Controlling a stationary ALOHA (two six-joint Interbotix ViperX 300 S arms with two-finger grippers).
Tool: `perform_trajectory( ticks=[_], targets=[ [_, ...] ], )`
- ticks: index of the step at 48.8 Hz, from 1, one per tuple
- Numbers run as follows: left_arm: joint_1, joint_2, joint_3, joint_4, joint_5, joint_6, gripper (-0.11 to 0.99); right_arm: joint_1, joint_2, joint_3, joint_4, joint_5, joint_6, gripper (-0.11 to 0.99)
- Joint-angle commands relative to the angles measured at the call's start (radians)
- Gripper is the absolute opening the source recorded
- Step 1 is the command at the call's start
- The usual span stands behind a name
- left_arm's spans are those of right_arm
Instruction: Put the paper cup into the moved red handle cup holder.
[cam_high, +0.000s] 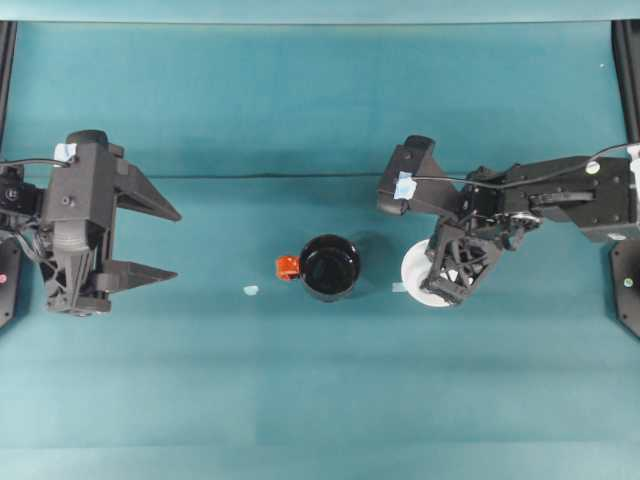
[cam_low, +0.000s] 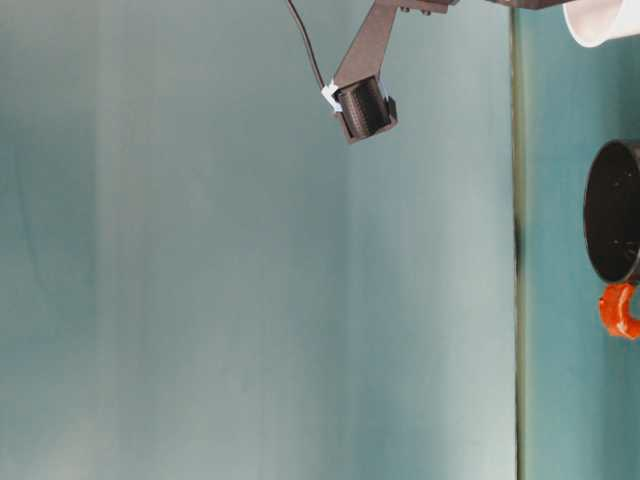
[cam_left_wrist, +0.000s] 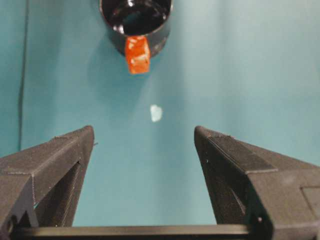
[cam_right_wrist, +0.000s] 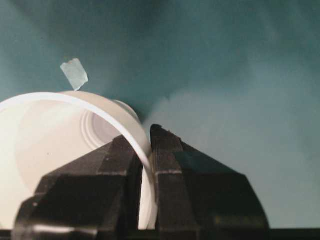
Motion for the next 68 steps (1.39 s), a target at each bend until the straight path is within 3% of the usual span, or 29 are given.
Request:
perform_trajectory(
  ticks=[1, 7, 16, 24, 27, 31, 35, 54, 68],
  targets=[
    [-0.002, -0.006, -0.012, 0.0, -0.006, 0.0, 0.84, -0.005, -0.015, -0.023, 0.002, 0.015, 0.005, -0.09],
    [-0.002, -0.008, -0.015, 0.002, -0.005, 0.0, 0.84, -0.015, -0.057, -0.071, 0.002, 0.094, 0.003, -0.09],
    [0.0, -0.008, -0.015, 0.0, -0.005, 0.0, 0.84, -0.049, -0.135, -0.173, 0.0, 0.249, 0.0, -0.09],
    [-0.002, -0.006, -0.017, 0.0, -0.005, 0.0, 0.84, -0.06, -0.181, -0.284, 0.0, 0.379, 0.0, -0.09],
    [-0.002, -0.008, -0.018, 0.0, -0.005, 0.0, 0.84, -0.06, -0.183, -0.316, 0.003, 0.411, 0.002, -0.09],
    [-0.002, -0.008, -0.018, 0.0, -0.005, 0.0, 0.84, -0.06, -0.172, -0.35, 0.018, 0.436, 0.002, -0.09],
    [0.0, -0.008, -0.02, 0.002, -0.006, 0.0, 0.84, -0.06, -0.155, -0.373, 0.028, 0.434, 0.0, -0.09],
    [0.0, -0.008, -0.02, 0.002, -0.006, 0.0, 0.84, -0.057, -0.089, -0.431, 0.028, 0.341, -0.002, -0.09],
    [-0.002, -0.008, -0.02, 0.0, -0.005, 0.0, 0.84, -0.028, 0.029, -0.497, 0.029, 0.275, -0.009, -0.09]
  ],
)
